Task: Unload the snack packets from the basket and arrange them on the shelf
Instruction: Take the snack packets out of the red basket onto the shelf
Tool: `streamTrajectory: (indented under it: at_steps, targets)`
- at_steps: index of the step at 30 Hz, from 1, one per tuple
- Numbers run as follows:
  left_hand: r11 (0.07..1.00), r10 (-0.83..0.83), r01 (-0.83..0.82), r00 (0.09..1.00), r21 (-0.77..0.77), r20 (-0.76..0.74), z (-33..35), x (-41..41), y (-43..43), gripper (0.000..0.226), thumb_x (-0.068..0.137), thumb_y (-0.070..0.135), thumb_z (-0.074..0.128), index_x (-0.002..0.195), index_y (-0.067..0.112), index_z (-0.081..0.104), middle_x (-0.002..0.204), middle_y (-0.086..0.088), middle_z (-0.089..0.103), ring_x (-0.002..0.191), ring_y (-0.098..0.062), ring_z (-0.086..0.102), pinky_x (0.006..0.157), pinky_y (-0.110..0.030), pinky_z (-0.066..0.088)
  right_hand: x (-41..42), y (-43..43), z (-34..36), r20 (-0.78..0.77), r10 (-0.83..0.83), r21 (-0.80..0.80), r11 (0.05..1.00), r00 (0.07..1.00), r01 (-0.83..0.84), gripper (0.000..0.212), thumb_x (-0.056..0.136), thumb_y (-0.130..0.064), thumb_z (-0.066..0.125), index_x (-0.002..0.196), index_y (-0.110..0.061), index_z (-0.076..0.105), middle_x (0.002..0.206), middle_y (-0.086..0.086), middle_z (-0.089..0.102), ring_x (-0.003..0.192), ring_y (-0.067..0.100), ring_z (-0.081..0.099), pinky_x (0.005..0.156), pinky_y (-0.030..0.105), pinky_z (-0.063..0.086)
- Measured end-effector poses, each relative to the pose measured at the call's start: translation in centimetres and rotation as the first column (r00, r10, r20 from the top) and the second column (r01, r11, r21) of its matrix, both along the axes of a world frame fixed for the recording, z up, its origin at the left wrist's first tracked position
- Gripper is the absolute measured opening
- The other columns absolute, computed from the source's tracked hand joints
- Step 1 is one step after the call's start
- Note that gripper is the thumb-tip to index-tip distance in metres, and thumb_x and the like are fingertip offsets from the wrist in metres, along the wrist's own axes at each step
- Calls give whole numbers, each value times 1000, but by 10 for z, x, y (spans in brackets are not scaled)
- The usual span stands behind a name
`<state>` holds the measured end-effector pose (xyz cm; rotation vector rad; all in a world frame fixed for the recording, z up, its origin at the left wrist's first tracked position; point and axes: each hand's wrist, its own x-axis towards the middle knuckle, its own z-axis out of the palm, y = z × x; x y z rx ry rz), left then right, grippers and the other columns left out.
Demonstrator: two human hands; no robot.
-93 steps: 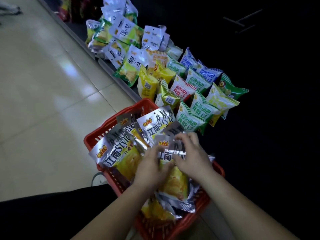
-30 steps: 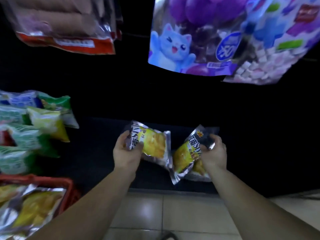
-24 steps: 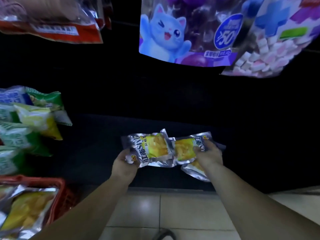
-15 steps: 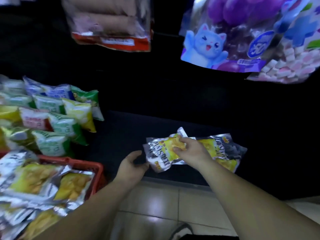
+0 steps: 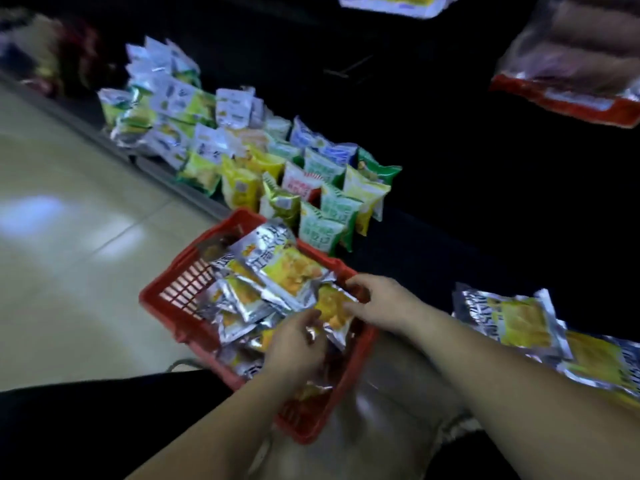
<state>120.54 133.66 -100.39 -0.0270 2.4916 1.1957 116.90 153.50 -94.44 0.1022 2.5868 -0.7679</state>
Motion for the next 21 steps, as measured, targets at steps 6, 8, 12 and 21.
streamTrajectory:
  at_steps: [6, 8, 12, 21]
  targets:
    - [832, -390, 467, 876, -299, 282, 11, -25, -54, 77, 61, 51, 64, 138, 48, 52, 154, 10, 39, 142, -20, 41, 114, -41, 42, 1, -50, -70, 118, 123, -190, 977, 985, -99, 45, 78, -21, 80, 122, -26, 70, 111, -8, 70, 103, 9, 66, 93, 24, 52]
    - [697, -451, 639, 743, -324, 495, 15, -30, -60, 95, 61, 61, 68, 150, 47, 37, 165, 7, 20, 151, -28, 28, 119, -48, 34, -4, -51, -83, 136, 119, -189, 978, 984, -92, 56, 72, -29, 82, 126, -31, 68, 116, -11, 69, 106, 7, 65, 96, 27, 53]
    - [482, -509, 746, 666, -461, 545, 11, -33, -70, 89, 75, 49, 79, 154, 41, 36, 161, 9, 38, 144, -23, 41, 118, -41, 38, -14, -48, -83, 82, 112, -172, 980, 990, -97, 45, 78, -30, 81, 121, -31, 71, 110, -14, 66, 97, 5, 64, 94, 31, 53]
    - [730, -466, 513, 857, -451, 221, 3, -50, -79, 12, 81, 29, 74, 93, 29, 76, 94, 11, 73, 87, -15, 69, 80, -37, 61, -5, -60, -65, 52, 102, -291, 953, 993, -83, 64, 64, -44, 94, 121, -32, 68, 119, -16, 56, 107, 2, 58, 93, 20, 47]
